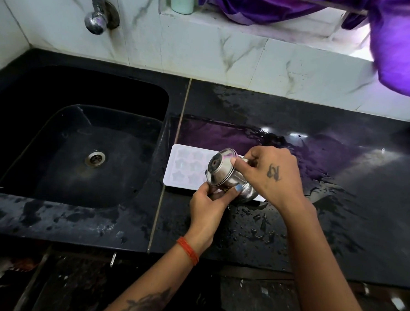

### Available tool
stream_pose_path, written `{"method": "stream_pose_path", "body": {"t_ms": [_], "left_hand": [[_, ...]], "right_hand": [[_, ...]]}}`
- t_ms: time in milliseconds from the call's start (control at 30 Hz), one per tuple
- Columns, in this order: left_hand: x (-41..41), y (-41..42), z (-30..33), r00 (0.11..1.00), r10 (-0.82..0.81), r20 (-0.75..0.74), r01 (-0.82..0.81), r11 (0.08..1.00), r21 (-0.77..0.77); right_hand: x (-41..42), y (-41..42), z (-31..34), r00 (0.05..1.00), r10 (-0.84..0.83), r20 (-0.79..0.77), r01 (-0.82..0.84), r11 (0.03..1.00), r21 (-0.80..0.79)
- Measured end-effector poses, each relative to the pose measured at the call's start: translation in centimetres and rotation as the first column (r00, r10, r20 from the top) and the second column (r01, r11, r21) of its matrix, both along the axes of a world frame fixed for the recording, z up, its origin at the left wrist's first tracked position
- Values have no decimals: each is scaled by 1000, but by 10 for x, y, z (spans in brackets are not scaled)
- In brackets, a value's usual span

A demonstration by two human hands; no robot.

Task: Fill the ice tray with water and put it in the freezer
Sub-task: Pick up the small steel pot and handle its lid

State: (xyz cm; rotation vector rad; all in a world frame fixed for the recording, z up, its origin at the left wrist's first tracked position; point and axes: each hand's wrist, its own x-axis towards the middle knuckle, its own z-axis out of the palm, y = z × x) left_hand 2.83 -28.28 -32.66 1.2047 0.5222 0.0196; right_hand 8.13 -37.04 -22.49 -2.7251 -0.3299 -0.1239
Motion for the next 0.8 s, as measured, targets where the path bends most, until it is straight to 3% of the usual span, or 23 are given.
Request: {"method": "stream_pose_path", "body": {"t_ms": [233, 533, 800], "left_hand": [[1, -2, 0, 1000, 29, -11, -29, 1000, 5], [3, -7, 8, 997, 66, 30, -72, 947, 312], [7, -17, 8, 1000, 21, -13, -18, 977, 212]], "right_hand": [[2, -3, -1, 1000, 15, 5, -15, 1000, -1], [5, -23, -7, 992, -49, -119, 78, 964, 252], [3, -30, -4, 994, -76, -80, 90, 979, 185]]}}
